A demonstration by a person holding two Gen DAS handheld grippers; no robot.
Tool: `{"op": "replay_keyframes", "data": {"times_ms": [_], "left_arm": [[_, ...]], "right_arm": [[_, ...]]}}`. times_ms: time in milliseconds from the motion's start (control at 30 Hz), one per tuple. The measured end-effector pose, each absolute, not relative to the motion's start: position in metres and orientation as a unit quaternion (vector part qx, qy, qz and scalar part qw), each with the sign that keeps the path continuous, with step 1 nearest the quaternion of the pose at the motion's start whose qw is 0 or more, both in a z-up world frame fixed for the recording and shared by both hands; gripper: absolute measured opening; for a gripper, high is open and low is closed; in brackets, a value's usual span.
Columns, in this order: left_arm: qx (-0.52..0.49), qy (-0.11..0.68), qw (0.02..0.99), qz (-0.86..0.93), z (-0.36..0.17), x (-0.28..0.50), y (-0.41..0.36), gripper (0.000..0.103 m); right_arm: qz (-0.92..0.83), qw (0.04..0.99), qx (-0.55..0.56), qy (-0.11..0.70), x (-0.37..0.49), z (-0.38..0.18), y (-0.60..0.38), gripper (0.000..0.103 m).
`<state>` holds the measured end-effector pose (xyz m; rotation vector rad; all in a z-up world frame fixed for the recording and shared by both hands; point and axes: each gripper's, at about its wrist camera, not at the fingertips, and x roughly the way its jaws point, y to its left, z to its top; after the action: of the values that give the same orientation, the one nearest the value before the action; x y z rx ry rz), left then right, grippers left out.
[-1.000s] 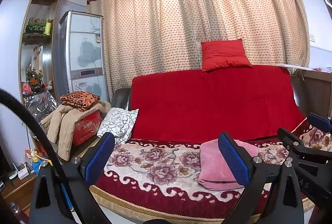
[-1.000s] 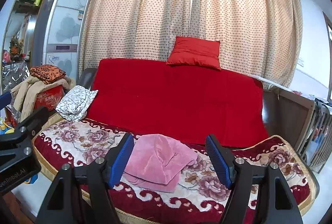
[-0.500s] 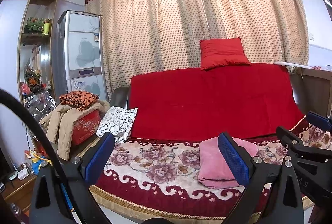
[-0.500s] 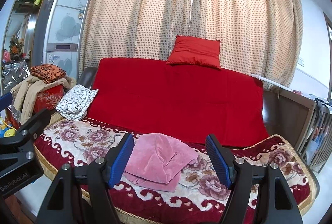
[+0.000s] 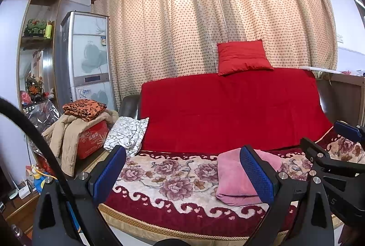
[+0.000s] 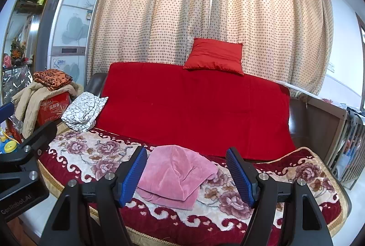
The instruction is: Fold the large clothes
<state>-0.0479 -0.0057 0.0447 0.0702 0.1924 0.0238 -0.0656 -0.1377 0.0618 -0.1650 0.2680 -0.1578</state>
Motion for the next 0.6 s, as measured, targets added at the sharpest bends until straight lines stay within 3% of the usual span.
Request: {"op": "replay_keyframes", "data": {"times_ms": [600], "left_arm": [[0.028, 0.107, 0.994, 0.004, 0.04, -0.0431, -0.005, 0.1]], "right_arm": [[-0.076, 0.984, -0.081, 0.142, -0.0606, 0.0564, -0.1381, 0.075]]}}
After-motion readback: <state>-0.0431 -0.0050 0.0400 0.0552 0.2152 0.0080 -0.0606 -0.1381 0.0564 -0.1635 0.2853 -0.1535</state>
